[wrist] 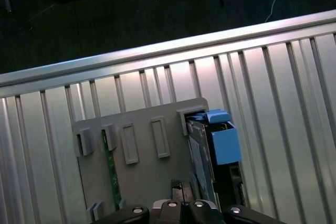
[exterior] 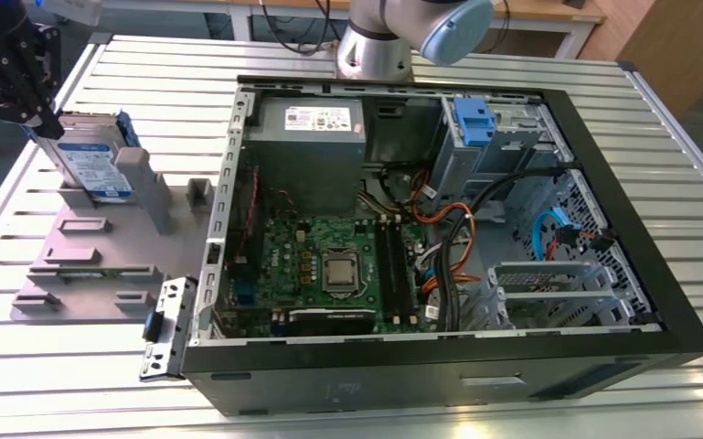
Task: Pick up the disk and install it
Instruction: 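Pick up the disk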
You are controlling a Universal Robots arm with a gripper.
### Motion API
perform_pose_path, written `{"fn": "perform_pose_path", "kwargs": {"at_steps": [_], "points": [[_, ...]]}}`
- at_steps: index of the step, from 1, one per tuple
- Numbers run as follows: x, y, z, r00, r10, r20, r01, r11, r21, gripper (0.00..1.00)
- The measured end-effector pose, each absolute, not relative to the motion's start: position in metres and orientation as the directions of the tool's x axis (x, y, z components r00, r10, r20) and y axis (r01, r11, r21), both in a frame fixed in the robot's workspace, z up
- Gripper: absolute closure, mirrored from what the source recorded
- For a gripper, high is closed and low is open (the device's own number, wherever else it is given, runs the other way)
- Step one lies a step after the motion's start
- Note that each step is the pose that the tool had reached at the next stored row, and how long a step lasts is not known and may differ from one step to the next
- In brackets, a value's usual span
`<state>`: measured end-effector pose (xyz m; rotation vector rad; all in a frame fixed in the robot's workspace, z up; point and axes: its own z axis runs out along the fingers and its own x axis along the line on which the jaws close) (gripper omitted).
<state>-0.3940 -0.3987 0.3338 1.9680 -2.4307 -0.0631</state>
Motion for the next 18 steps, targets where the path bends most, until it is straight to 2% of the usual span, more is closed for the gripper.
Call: {"fn": "perform_pose_path", "kwargs": {"at_steps": [18], "points": [[-0.3940, -0.3987, 0.3338, -0.168, -0.986, -0.015, -0.985, 0.168, 0.040, 0.89]]}}
